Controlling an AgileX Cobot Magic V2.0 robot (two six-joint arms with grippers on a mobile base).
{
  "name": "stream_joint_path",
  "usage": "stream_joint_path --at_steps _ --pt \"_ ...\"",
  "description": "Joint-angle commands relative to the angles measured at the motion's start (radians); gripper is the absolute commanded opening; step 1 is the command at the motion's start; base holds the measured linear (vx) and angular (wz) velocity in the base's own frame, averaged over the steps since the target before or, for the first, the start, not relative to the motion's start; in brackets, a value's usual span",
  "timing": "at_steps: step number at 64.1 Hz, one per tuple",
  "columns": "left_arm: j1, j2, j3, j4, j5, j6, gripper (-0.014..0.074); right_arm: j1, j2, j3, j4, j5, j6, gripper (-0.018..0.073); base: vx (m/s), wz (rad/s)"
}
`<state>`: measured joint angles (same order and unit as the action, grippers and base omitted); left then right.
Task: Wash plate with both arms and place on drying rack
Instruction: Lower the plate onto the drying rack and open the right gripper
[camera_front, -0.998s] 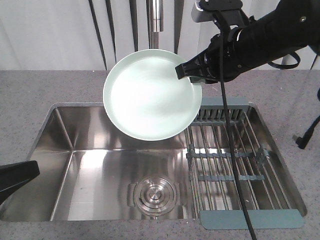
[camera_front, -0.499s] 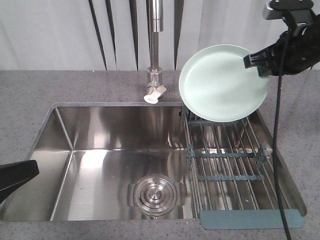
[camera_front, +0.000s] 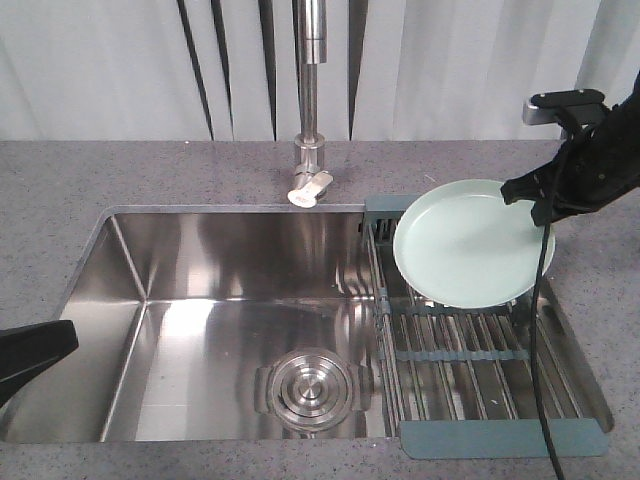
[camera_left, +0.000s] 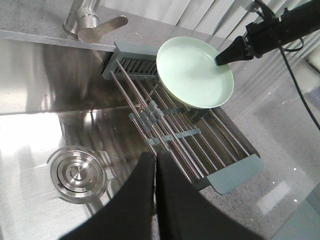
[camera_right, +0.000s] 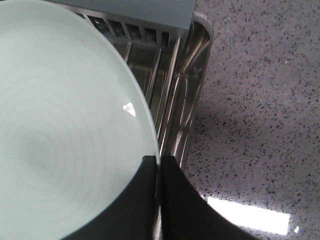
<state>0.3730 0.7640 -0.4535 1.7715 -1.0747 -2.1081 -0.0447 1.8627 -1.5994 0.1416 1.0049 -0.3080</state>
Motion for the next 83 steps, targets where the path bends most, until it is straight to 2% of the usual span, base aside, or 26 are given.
stream_joint_path --at_steps 1,20,31,43,44,48,60,73,83 --pt "-0.008 -0.005 -0.025 -0.024 0.005 -0.007 -0.0006 -0.007 -0.022 -0.032 -0.004 -0.038 -0.013 -0.0005 0.00 0.00" --pt "-0.008 -0.005 -0.025 -0.024 0.009 -0.007 -0.0006 -0.006 0.035 -0.032 0.009 -0.012 -0.031 0.0000 0.00 0.00" --pt "-0.008 -0.005 -0.025 -0.024 0.027 -0.007 -0.0006 -0.006 0.042 -0.032 0.026 -0.006 -0.056 0.0036 0.00 0.00" --pt "-0.008 -0.005 -0.025 -0.024 0.034 -0.007 -0.0006 -0.006 0.044 -0.032 0.047 -0.001 -0.083 0.0146 0.00 0.00" --pt "-0.008 -0.005 -0.025 -0.024 0.034 -0.007 -0.0006 -0.006 0.047 -0.032 0.047 0.001 -0.084 0.0192 0.00 0.00" --pt "-0.008 -0.005 -0.025 -0.024 0.034 -0.007 -0.0006 -0.006 0.047 -0.032 0.047 0.001 -0.084 0.0248 0.00 0.00" --pt "-0.008 -0.005 -0.025 -0.024 0.032 -0.007 -0.0006 -0.006 0.045 -0.047 0.012 -0.007 -0.077 0.0365 0.00 0.00" --pt "-0.008 -0.005 -0.025 -0.025 0.031 -0.007 -0.0006 -0.007 0.000 -0.121 0.008 0.021 -0.038 0.0347 0.00 0.00" --pt "-0.008 -0.005 -0.025 -0.029 0.032 -0.007 -0.0006 -0.007 -0.078 -0.151 0.017 0.028 -0.040 0.0249 0.00 0.00"
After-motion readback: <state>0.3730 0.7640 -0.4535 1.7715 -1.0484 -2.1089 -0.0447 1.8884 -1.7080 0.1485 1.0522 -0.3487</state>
